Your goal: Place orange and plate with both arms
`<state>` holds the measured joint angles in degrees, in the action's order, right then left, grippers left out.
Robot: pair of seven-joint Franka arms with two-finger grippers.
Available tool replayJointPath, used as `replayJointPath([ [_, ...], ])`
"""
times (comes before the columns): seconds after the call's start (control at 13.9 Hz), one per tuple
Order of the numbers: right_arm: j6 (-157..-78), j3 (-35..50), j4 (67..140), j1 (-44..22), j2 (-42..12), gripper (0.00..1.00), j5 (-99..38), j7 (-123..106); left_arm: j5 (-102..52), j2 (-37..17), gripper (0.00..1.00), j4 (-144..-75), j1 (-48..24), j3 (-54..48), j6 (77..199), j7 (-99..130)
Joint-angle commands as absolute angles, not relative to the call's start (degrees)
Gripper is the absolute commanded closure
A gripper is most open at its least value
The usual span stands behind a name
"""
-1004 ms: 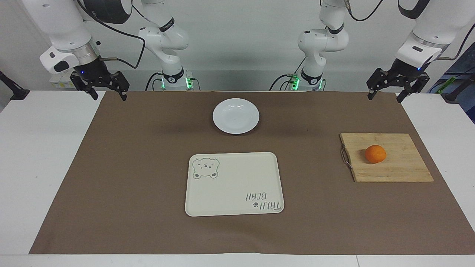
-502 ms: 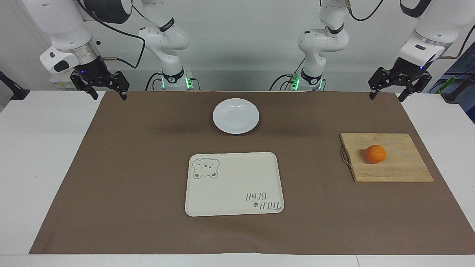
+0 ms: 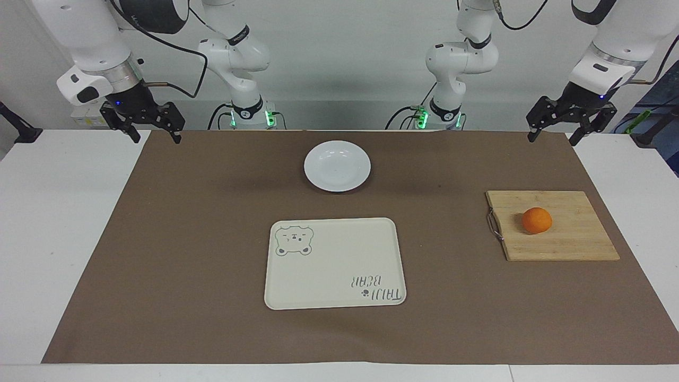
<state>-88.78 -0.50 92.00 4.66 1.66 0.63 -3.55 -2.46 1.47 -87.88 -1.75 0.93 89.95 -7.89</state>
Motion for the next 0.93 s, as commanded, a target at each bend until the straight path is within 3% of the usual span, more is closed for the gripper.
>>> replayJointPath([
  [0.0, -88.3, -0.1, 92.5, 4.8, 2.5, 0.00, 1.0, -2.4, -2.6, 1.6, 0.00, -87.2, -1.2, 0.5, 88.4, -7.6],
  [0.86, -88.3, -0.1, 92.5, 4.8, 2.5, 0.00, 1.0, -2.4, -3.2, -0.3, 0.00, -88.1, 2.3, 0.6, 97.0, -15.1],
])
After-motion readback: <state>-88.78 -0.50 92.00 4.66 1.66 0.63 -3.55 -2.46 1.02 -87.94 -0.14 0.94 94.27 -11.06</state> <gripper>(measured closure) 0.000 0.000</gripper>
